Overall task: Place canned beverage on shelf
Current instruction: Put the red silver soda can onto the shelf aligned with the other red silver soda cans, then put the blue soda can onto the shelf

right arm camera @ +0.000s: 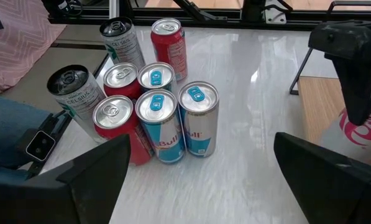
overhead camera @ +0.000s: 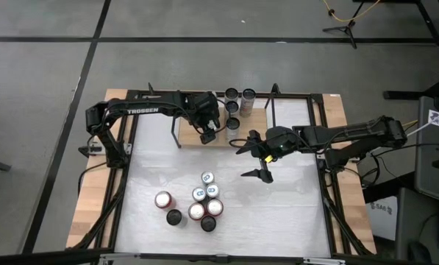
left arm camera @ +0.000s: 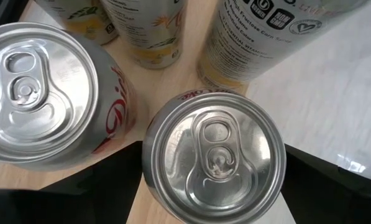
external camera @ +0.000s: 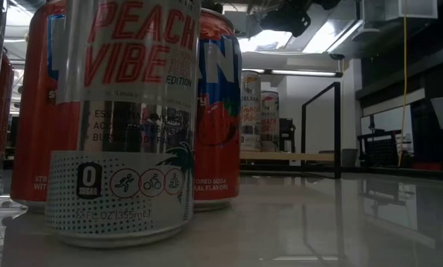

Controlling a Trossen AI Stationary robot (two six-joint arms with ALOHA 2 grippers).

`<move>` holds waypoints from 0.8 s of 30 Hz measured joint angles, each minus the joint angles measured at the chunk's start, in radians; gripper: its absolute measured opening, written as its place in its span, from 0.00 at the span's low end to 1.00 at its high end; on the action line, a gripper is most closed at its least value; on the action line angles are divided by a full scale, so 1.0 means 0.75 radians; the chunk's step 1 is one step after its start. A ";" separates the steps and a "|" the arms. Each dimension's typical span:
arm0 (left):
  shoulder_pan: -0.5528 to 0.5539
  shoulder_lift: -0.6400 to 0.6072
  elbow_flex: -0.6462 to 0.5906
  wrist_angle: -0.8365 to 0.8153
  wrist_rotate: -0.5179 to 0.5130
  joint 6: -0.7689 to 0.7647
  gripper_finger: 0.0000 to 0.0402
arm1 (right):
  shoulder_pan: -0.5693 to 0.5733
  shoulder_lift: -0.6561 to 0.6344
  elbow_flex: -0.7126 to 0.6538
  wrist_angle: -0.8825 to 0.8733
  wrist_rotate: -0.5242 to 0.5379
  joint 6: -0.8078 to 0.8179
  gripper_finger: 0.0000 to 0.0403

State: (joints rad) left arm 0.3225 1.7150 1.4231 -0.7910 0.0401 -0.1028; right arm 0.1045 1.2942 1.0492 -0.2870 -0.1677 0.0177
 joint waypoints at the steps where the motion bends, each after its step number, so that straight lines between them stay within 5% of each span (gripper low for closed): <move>1: 0.000 0.000 0.000 0.000 -0.001 0.000 0.83 | 0.000 0.000 0.000 0.000 0.000 0.000 0.97; 7: 0.000 0.000 0.039 -0.029 -0.005 -0.003 0.83 | 0.000 0.000 0.000 0.000 0.000 0.000 0.97; 24: -0.010 -0.002 0.486 -0.368 -0.007 0.006 0.83 | 0.000 0.000 0.000 -0.001 -0.001 0.000 0.97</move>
State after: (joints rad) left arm 0.3152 1.7134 1.7873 -1.0672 0.0349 -0.0984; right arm 0.1047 1.2945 1.0492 -0.2874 -0.1680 0.0177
